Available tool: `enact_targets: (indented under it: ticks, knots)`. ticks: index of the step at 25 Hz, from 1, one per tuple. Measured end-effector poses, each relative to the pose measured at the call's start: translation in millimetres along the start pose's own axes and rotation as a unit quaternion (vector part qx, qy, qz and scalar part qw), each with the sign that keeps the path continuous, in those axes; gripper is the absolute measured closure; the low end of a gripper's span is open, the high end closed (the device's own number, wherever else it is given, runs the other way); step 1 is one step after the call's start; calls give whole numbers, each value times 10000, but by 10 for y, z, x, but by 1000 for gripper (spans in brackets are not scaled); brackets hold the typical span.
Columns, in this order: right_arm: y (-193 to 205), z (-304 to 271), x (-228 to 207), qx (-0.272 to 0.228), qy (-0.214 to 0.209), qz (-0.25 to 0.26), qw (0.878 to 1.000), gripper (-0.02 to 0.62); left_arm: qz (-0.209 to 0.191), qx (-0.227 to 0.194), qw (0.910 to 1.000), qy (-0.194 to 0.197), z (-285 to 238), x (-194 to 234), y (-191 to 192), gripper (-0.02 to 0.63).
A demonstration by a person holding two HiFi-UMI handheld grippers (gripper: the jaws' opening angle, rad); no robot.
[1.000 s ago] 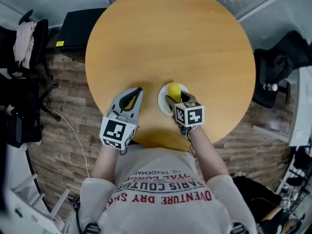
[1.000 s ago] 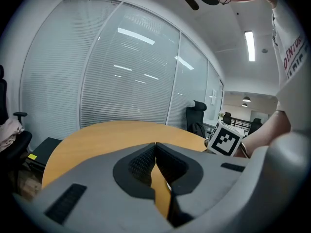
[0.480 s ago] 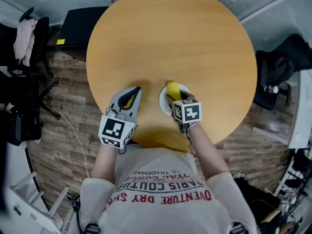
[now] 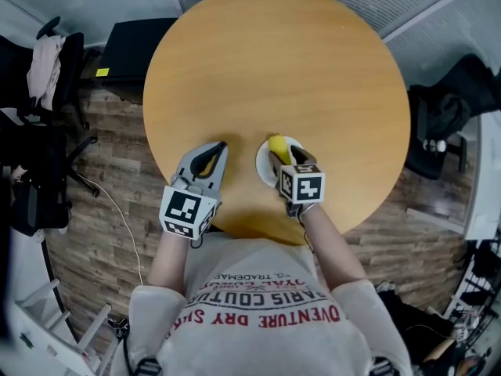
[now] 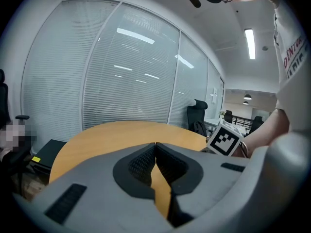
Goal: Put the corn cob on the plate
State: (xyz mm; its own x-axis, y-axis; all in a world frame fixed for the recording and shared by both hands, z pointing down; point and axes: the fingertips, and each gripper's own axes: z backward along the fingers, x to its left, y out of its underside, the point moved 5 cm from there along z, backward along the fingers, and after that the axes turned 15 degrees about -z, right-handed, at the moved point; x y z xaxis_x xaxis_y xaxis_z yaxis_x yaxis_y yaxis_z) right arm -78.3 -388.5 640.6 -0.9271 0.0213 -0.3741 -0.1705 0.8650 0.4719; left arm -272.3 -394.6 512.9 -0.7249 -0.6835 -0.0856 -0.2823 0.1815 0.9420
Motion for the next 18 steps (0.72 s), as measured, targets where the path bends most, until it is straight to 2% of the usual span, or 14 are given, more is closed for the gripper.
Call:
enact_targets:
  ticks: [5, 6, 7, 8, 11, 14, 18]
  knots:
    - [-168, 374, 168, -583, -89, 271, 9979, 331, -89, -67, 9999, 14, 81, -24, -64, 571]
    - [-200, 441, 190, -706, -71, 300, 9970, 376, -109, -84, 9999, 15, 92, -32, -83, 571]
    - [-234, 510, 204, -843, -35, 308, 9960, 459, -138, -103, 9998, 19, 103, -45, -108, 571]
    - [-270, 579, 217, -983, -2, 298, 9947, 498, -179, -127, 9998, 21, 118, -57, -141, 571]
    - [-385, 798, 278, -1402, 70, 239, 9898, 543, -324, -255, 9992, 10, 189, -64, -268, 571]
    - [-498, 1052, 365, -1895, -4, 343, 9813, 554, -424, -420, 9982, -18, 250, -52, -414, 571]
    - [-631, 1332, 525, -2447, -490, 524, 9670, 557, -548, -659, 9963, -57, 280, -14, -614, 571]
